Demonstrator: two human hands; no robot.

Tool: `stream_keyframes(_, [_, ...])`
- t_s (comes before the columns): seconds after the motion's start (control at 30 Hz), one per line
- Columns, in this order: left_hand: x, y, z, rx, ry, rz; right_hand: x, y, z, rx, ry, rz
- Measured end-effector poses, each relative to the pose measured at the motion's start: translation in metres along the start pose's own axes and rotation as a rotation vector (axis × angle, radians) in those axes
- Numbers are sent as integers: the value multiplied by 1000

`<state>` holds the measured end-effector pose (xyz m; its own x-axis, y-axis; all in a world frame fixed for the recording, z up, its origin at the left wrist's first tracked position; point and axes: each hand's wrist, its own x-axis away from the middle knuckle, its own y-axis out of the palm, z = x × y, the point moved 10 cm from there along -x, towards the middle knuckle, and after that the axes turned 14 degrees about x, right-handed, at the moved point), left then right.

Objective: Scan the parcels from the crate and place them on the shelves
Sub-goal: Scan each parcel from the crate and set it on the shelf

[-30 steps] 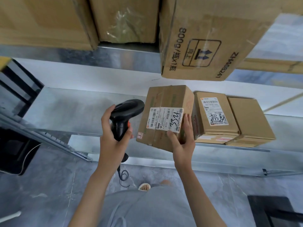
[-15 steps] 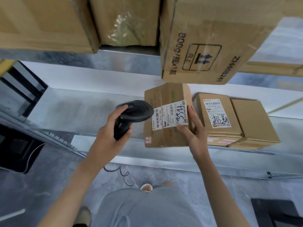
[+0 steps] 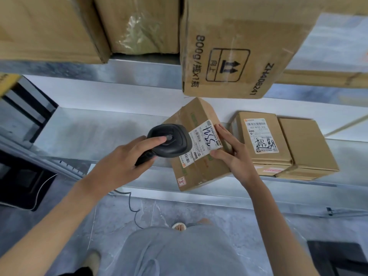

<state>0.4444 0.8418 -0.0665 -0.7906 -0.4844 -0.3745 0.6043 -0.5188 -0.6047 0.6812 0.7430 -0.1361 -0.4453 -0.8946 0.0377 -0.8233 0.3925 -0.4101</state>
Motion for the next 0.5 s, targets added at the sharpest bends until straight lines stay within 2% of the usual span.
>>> stream_keyframes(0.5, [0, -1, 9, 38, -4, 18, 2, -1, -4, 7, -10, -16])
